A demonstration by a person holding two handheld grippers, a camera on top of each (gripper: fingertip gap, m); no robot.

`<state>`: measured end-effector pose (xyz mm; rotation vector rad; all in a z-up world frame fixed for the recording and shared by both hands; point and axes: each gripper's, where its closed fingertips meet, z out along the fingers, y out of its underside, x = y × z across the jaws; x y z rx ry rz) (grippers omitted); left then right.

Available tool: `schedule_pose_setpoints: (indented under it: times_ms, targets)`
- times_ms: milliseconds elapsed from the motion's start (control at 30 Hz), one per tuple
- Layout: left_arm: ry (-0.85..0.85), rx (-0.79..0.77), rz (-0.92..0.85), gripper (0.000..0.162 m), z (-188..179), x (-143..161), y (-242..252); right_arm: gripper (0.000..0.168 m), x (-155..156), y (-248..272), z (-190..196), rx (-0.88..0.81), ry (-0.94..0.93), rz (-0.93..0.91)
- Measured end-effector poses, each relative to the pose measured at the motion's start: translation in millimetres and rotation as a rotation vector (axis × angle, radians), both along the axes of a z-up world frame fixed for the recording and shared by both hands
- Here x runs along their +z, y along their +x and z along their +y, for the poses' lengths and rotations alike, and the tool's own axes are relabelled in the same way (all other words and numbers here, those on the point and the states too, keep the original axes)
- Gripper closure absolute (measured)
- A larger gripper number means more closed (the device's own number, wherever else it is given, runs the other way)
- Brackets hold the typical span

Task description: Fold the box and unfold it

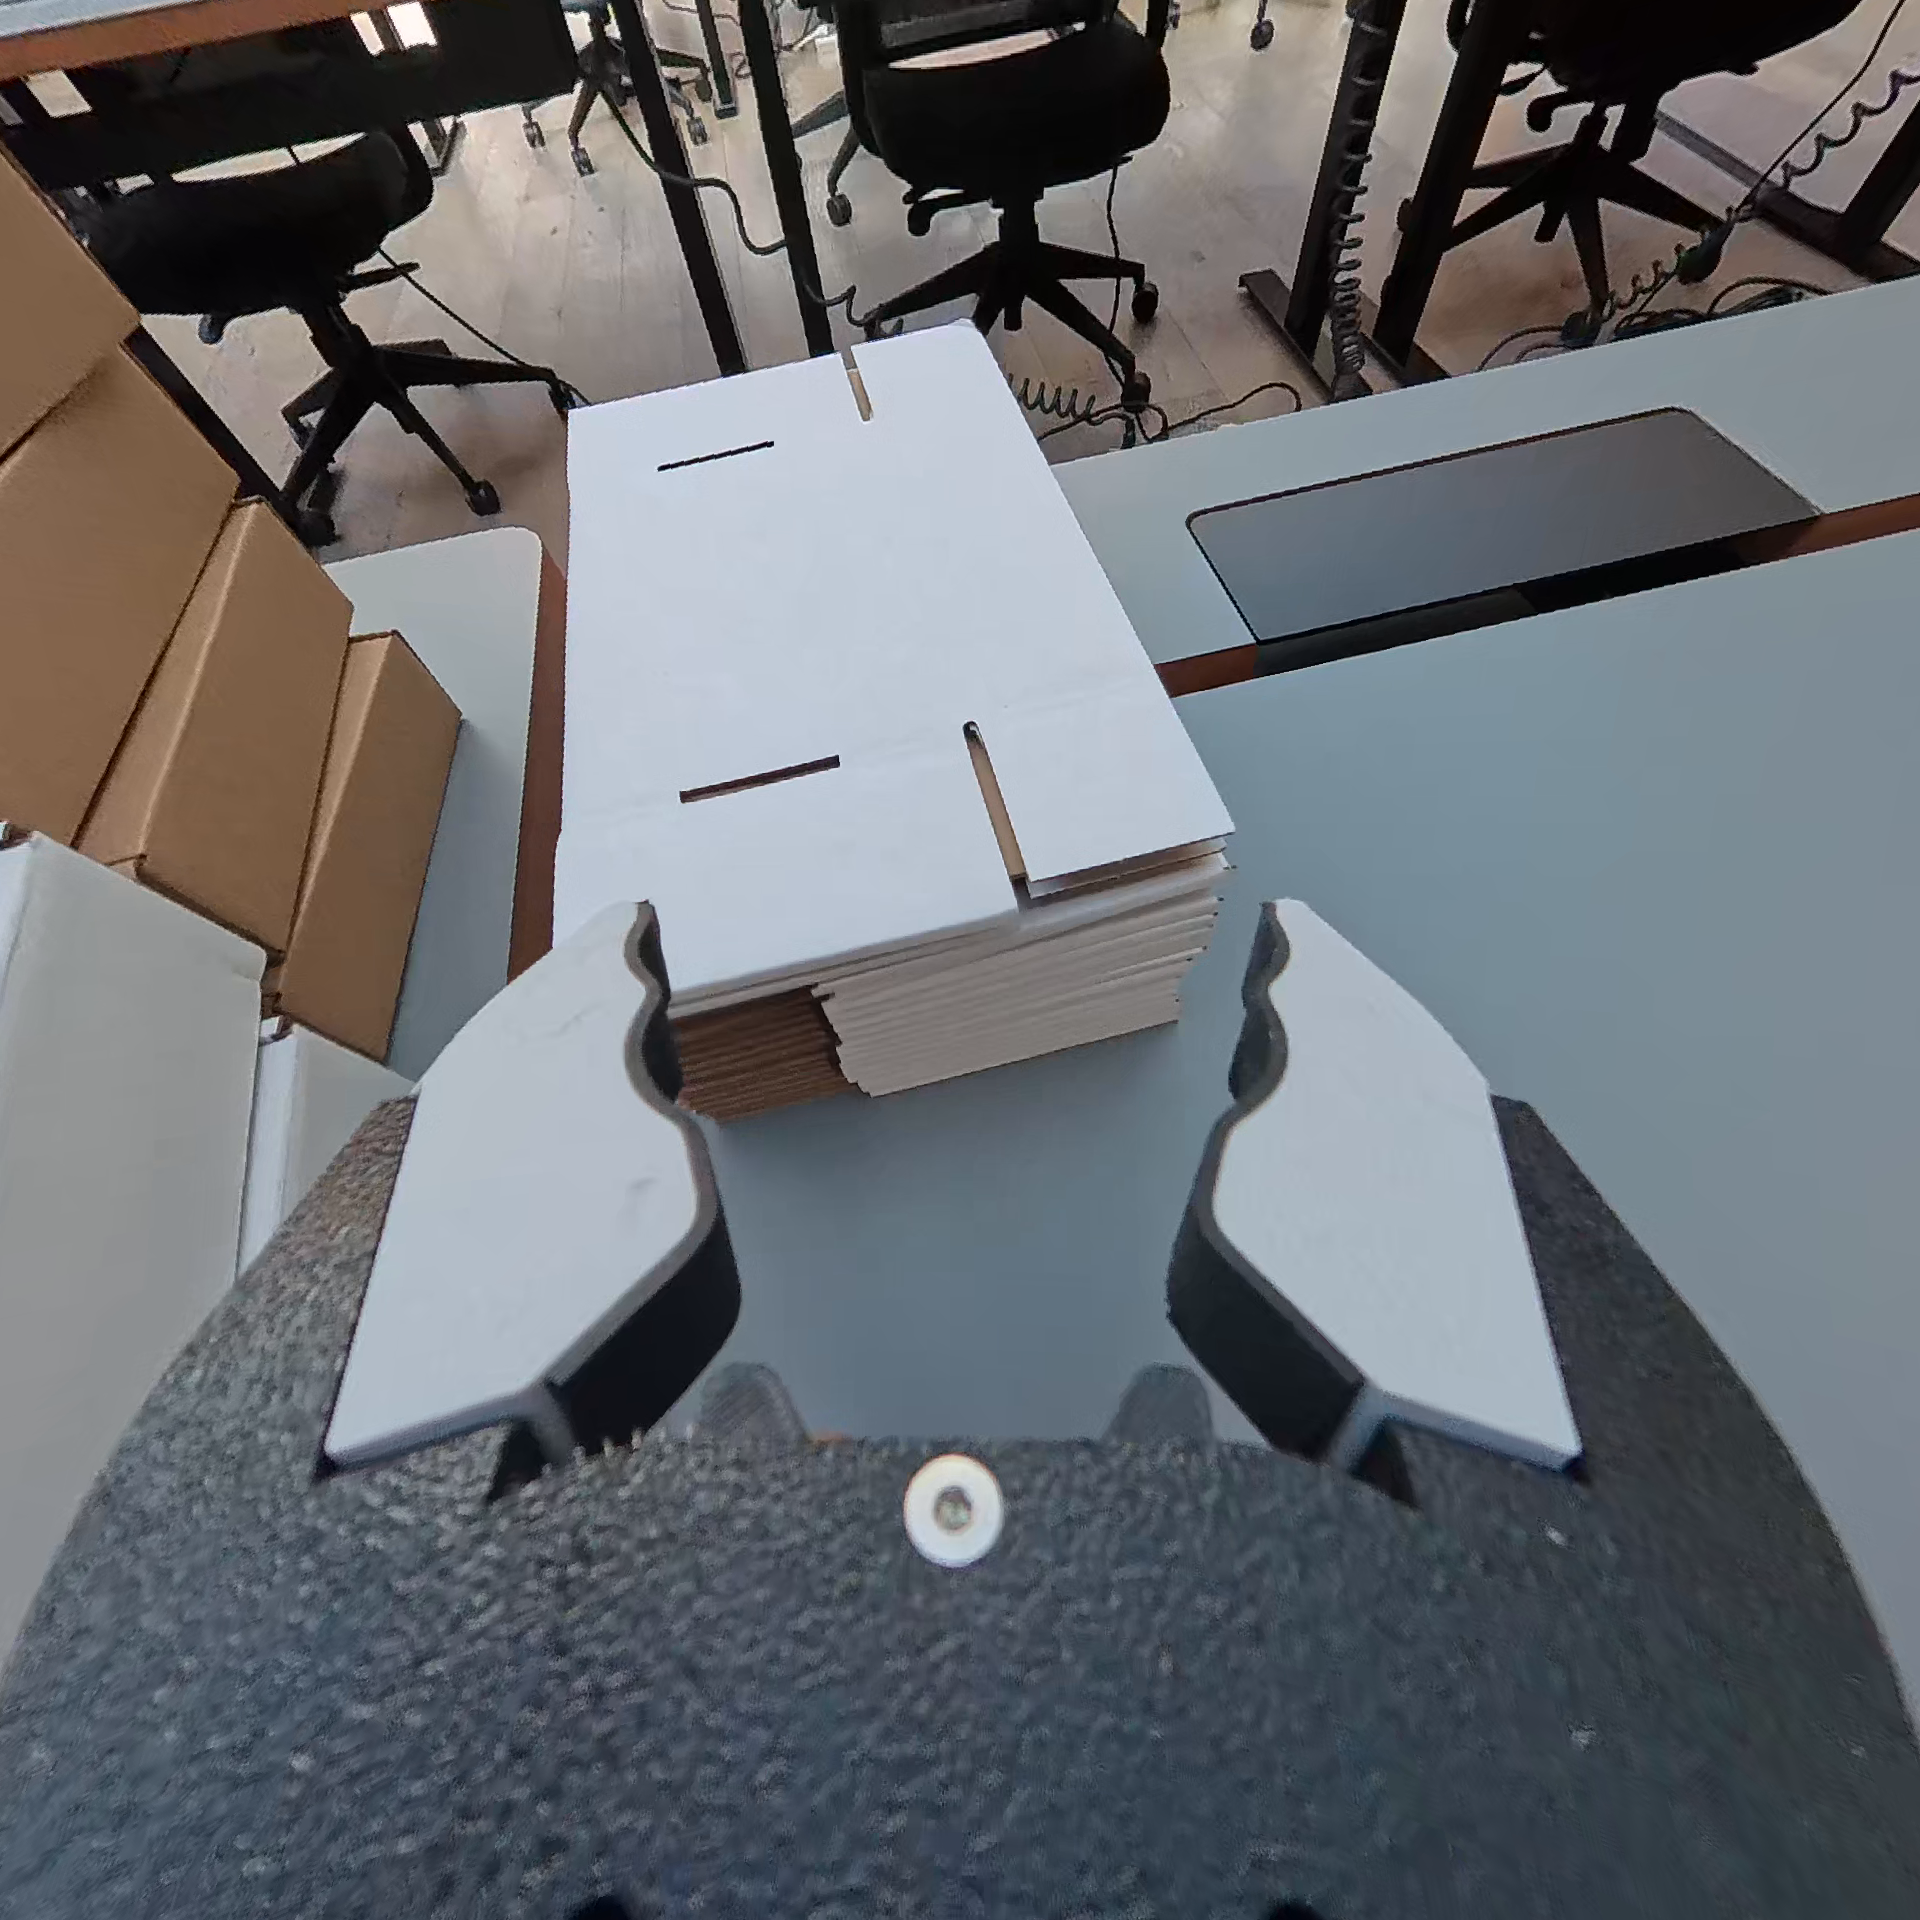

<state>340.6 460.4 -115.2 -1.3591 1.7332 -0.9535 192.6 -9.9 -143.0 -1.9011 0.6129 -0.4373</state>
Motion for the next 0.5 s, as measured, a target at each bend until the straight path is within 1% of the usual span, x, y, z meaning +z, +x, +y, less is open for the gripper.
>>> schedule_pose_setpoints:
  times_ms: [100, 167, 267, 300, 500]
  targets:
    - [0.074, -0.064, -0.007, 0.060, -8.6, -3.7, 9.6, 0.061, -6.2, 5.7, -7.1, -0.029, -0.032, -0.004]
    - [0.202, -0.115, -0.027, 0.067, -18.6, -6.4, 15.4, 0.061, -9.3, 7.7, -10.5, -0.038, -0.051, -0.007]
    - [0.458, -0.174, -0.089, 0.079, -29.9, -3.4, 20.8, 0.062, -12.5, 9.2, -15.1, -0.054, -0.063, -0.008]
    - [0.520, -0.183, -0.104, 0.085, -32.6, -1.6, 21.6, 0.062, -13.9, 8.8, -16.9, -0.058, -0.069, -0.005]
    - [0.803, -0.226, -0.154, 0.105, -39.5, 1.9, 22.7, 0.062, -20.4, 8.7, -24.7, -0.069, -0.095, -0.008]
